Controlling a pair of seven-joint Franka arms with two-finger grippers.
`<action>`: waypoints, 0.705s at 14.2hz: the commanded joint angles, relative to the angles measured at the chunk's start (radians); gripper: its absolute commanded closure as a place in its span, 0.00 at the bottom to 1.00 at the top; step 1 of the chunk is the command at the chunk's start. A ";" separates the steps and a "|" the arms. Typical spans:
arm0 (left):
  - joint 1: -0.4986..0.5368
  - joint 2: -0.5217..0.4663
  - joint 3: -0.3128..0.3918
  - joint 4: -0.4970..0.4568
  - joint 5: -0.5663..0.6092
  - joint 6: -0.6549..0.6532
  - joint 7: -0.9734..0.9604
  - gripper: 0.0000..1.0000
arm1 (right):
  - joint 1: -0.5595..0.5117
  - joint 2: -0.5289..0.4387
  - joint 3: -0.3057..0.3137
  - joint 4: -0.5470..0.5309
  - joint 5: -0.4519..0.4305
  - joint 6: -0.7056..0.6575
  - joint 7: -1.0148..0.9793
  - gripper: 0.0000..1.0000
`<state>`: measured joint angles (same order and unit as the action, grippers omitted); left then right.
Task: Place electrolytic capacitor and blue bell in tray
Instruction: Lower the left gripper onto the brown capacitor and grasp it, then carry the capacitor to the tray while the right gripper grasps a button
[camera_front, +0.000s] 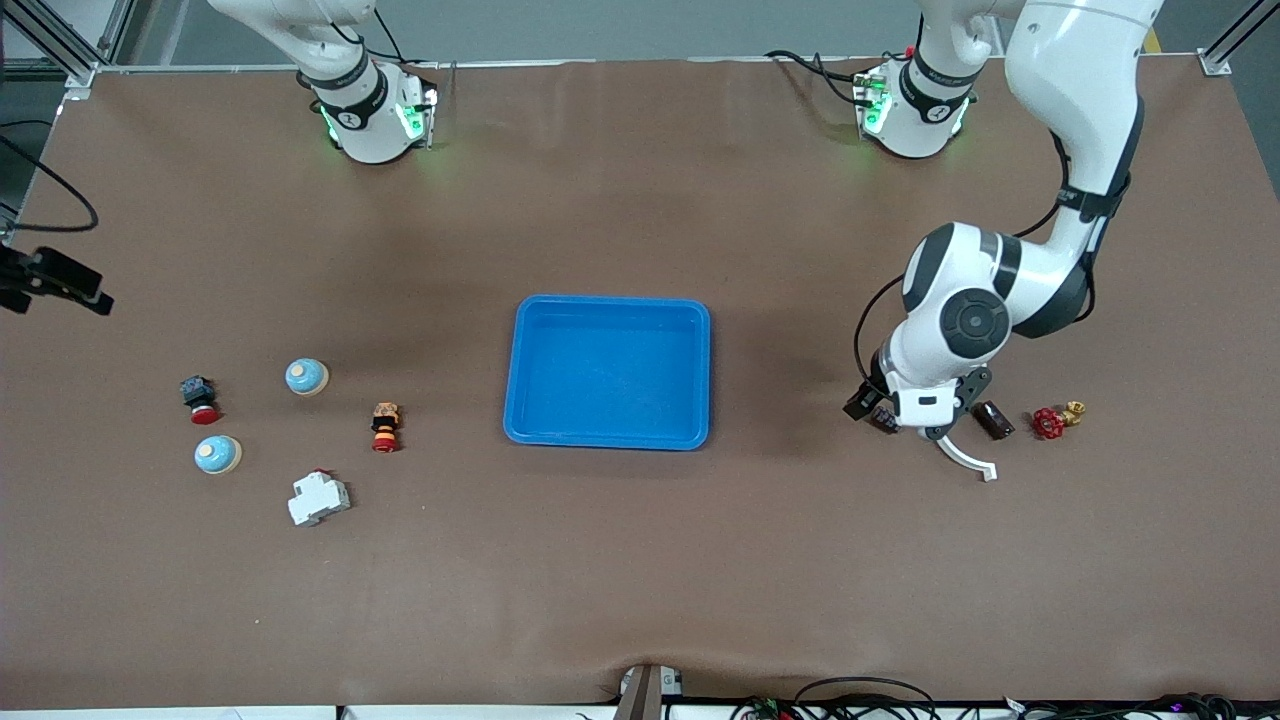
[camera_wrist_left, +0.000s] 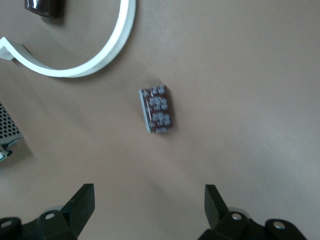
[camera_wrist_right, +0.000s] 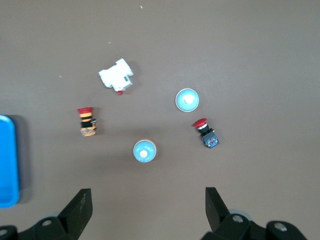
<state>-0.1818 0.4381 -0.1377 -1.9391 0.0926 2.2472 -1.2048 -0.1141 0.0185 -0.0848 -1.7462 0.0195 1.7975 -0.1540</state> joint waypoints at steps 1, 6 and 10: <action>0.008 0.049 0.003 0.009 0.052 0.067 -0.067 0.08 | -0.047 0.110 0.008 -0.010 0.029 0.084 -0.025 0.00; 0.027 0.100 0.029 0.009 0.053 0.153 -0.067 0.14 | -0.091 0.372 0.008 0.065 0.106 0.221 -0.159 0.00; 0.031 0.131 0.050 0.011 0.079 0.177 -0.067 0.22 | -0.098 0.518 0.010 0.083 0.108 0.402 -0.199 0.00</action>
<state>-0.1484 0.5547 -0.1000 -1.9364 0.1430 2.4069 -1.2534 -0.1975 0.4721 -0.0862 -1.7104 0.1054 2.1652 -0.3248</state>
